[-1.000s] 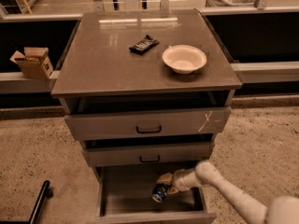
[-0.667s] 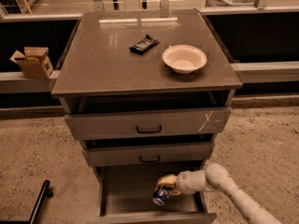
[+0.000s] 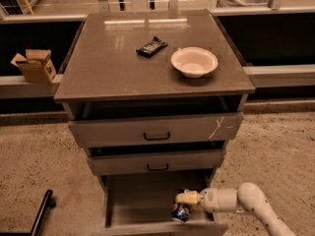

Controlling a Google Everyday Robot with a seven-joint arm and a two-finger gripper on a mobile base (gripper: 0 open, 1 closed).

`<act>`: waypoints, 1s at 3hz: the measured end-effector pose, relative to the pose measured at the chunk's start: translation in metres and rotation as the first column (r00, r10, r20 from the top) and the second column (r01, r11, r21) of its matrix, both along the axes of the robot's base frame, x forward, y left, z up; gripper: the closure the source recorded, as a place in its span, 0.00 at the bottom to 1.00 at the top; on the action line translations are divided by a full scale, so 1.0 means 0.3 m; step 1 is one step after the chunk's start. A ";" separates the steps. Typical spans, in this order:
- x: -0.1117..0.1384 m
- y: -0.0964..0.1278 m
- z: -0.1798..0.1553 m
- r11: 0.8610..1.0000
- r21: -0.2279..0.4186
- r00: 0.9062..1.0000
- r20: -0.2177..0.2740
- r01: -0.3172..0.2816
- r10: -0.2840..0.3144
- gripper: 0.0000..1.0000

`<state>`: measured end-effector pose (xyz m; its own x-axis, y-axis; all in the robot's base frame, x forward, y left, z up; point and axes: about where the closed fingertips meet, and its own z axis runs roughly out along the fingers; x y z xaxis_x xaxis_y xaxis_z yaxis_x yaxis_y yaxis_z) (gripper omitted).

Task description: Pick pepsi can from bottom drawer and place on counter

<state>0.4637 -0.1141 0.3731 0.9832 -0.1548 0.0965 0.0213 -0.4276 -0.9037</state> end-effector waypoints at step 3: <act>-0.039 0.233 0.792 0.985 -0.134 0.920 0.363 -0.107 0.149 1.00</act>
Offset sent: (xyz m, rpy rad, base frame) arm -0.0169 0.0882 0.4299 -0.3532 -0.6123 0.1879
